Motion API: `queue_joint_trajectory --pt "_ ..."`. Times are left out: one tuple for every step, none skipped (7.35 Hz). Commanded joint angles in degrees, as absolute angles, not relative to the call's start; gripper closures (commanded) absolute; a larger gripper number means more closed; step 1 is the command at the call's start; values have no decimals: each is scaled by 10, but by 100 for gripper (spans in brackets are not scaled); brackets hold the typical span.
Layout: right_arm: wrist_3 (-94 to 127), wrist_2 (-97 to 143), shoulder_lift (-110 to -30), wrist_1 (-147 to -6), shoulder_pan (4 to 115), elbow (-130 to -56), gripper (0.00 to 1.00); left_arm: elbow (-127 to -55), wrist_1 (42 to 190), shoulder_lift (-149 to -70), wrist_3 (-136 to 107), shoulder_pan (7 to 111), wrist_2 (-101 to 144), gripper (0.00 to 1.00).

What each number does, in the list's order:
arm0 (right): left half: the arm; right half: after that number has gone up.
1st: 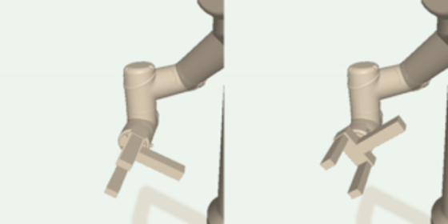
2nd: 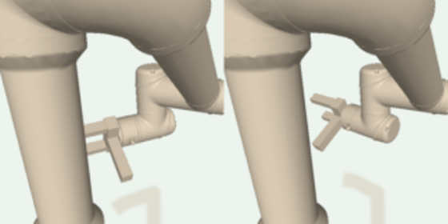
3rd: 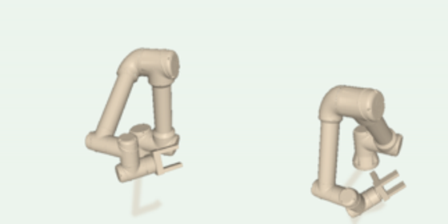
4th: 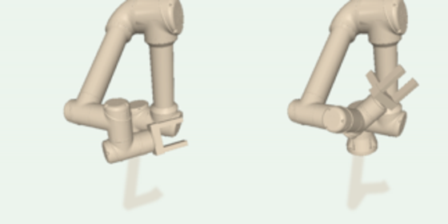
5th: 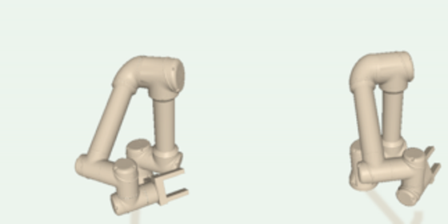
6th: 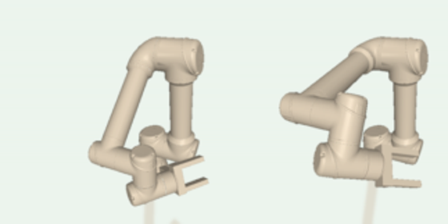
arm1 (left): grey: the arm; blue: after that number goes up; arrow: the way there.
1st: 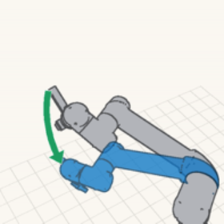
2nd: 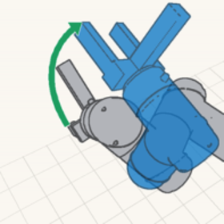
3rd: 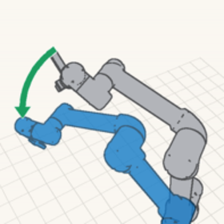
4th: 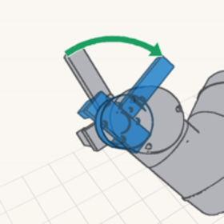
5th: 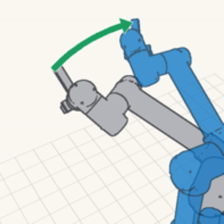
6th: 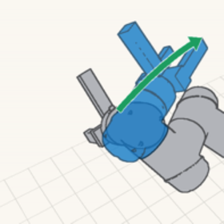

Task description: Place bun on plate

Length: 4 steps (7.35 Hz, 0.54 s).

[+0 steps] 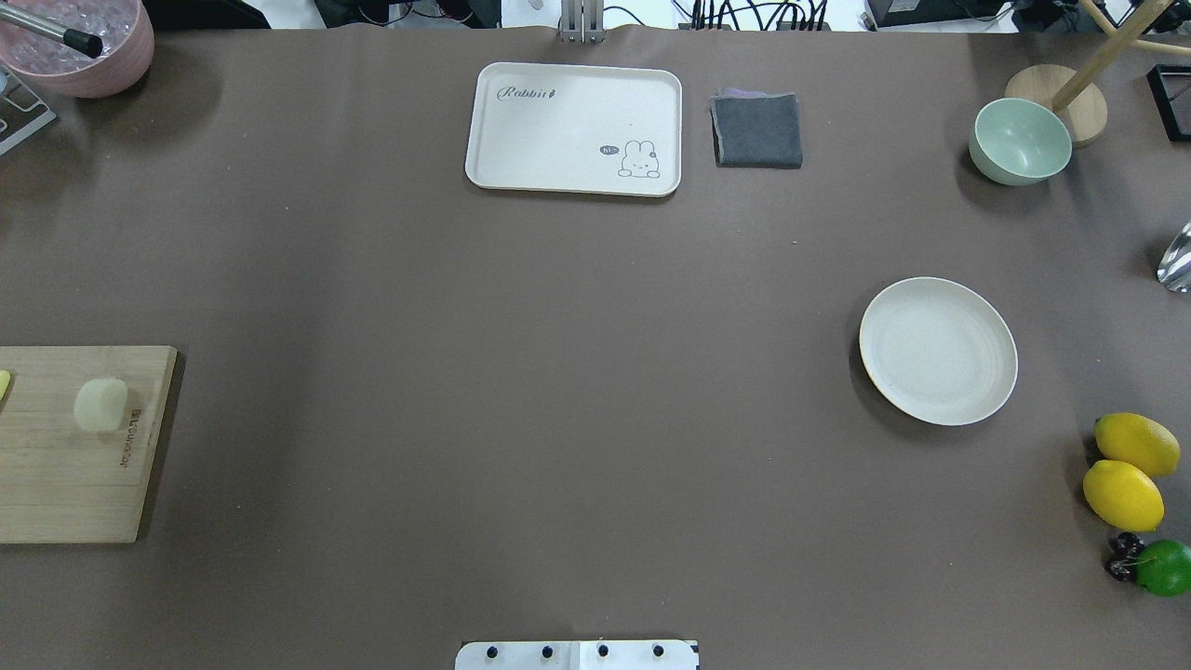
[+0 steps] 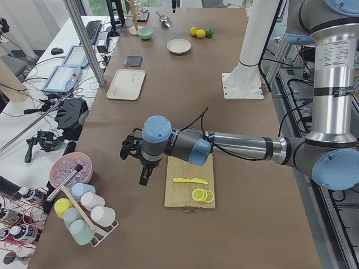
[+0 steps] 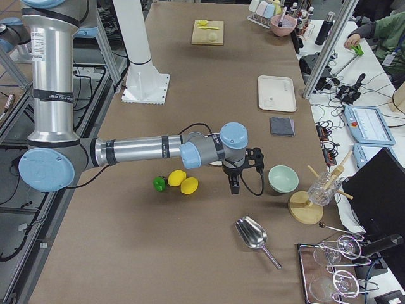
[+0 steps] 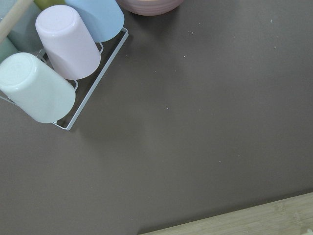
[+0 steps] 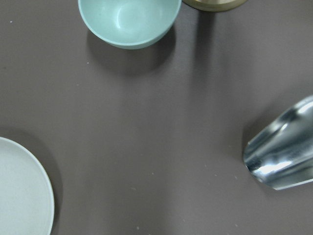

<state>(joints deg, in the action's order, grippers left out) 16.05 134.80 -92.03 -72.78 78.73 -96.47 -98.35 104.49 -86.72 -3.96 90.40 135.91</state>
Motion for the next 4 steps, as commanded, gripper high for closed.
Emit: queue_joint_trajectory --pt "317 1328 -897 -556 708 -902 0 -983 1045 -866 -50 904 1358 2" --pt "386 1305 -884 -537 662 -898 0 -985 1046 -862 -49 905 1359 2" --pt "397 1299 -882 -533 633 -898 0 -982 1054 -861 -49 905 1360 2" --pt "397 1299 -885 -519 617 -897 0 -983 1063 -861 -51 905 1361 2"
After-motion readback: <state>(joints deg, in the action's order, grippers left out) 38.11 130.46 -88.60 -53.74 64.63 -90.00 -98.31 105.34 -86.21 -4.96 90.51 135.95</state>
